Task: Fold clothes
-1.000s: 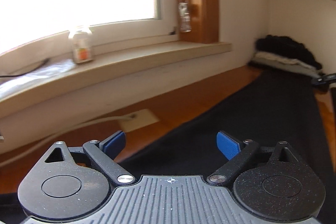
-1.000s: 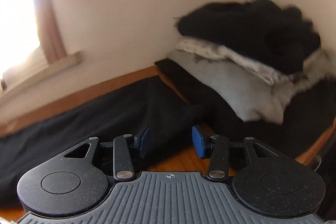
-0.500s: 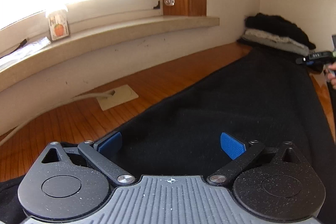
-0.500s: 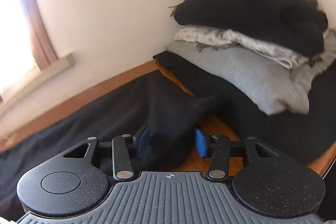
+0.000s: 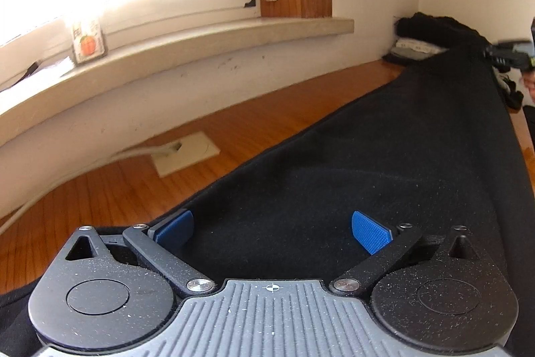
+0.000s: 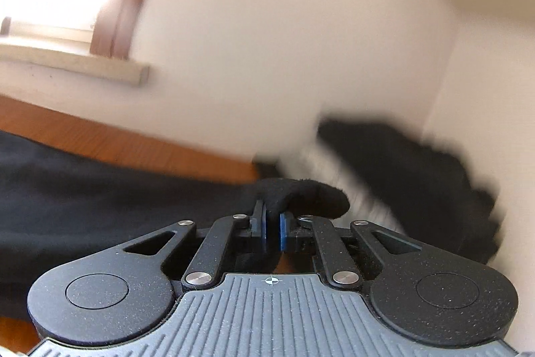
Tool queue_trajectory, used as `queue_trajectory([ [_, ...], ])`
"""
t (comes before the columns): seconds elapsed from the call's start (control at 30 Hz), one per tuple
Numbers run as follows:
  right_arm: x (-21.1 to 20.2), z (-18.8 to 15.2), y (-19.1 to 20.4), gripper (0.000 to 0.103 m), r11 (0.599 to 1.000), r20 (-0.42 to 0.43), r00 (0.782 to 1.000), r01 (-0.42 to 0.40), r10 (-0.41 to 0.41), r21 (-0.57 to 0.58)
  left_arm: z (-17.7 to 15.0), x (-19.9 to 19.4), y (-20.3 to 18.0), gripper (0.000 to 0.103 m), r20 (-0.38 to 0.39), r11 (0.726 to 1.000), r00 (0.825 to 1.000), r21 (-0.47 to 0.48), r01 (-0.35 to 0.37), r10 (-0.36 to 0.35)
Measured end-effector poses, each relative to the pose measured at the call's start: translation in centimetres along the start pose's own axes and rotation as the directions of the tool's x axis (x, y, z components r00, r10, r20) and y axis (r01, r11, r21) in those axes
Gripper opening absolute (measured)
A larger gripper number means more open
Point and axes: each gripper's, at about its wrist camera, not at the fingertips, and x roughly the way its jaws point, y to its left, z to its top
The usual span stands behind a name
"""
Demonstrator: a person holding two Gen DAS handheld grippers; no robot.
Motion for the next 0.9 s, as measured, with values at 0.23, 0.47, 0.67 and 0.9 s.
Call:
queue_trajectory([
  [0.23, -0.6, 1.5, -7.2, 0.008, 0.973, -0.026, 0.973, 0.23, -0.231, -0.031, 4.2, 2.4, -2.1, 0.103, 0.072, 0.996, 0.996, -0.06, 0.058, -0.054],
  [0.47, -0.3, -4.2, -13.0, 0.021, 0.947, -0.175, 0.982, 0.127, -0.077, 0.295, 3.8, 4.8, -4.3, 0.103, -0.008, 0.996, 0.996, -0.005, 0.093, -0.093],
  [0.67, -1.1, -4.0, -14.1, 0.042, 0.91, -0.093, 0.991, 0.122, -0.092, 0.396, 3.7, 5.0, -4.8, 0.103, -0.023, 0.997, 0.997, 0.015, 0.07, -0.069],
  [0.9, -1.1, -3.5, -12.3, 0.008, 0.942, -0.108, 0.99, 0.126, -0.096, 0.31, 3.7, 5.3, -5.3, 0.103, -0.04, 0.997, 0.998, 0.045, 0.057, -0.055],
])
